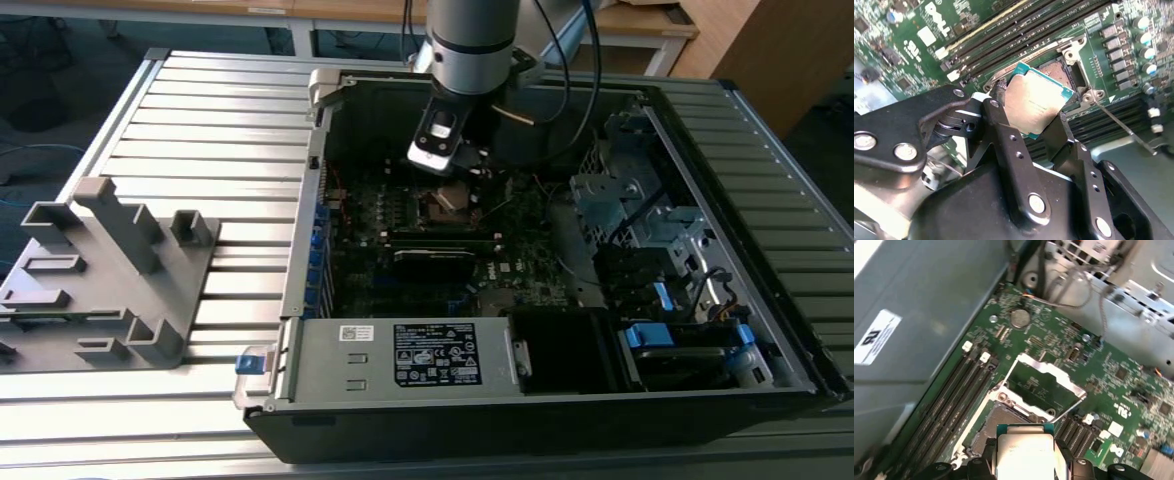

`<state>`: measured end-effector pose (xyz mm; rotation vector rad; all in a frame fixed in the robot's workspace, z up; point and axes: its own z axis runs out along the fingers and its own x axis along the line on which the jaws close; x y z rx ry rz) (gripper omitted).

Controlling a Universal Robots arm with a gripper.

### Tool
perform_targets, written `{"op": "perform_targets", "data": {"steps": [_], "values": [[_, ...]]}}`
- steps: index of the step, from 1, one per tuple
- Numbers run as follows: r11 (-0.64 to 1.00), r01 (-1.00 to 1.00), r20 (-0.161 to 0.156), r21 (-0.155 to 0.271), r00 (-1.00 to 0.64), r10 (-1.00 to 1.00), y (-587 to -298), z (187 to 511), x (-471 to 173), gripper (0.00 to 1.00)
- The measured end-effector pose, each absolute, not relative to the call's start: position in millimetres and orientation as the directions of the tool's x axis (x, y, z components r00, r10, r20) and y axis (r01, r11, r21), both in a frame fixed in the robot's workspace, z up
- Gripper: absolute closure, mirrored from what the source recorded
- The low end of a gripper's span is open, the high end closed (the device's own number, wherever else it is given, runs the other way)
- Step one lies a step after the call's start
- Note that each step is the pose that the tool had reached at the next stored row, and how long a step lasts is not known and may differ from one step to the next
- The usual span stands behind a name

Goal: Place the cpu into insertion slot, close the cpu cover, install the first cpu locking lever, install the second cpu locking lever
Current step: 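Place the cpu into insertion slot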

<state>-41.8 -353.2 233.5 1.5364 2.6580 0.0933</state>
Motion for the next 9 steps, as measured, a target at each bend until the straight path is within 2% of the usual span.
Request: {"op": "perform_targets", "data": {"steps": [9], "values": [[0.385, 0.919, -0.030, 0.088, -0.384, 0.923, -353.2, 232.9, -41.8, 0.46]]}}
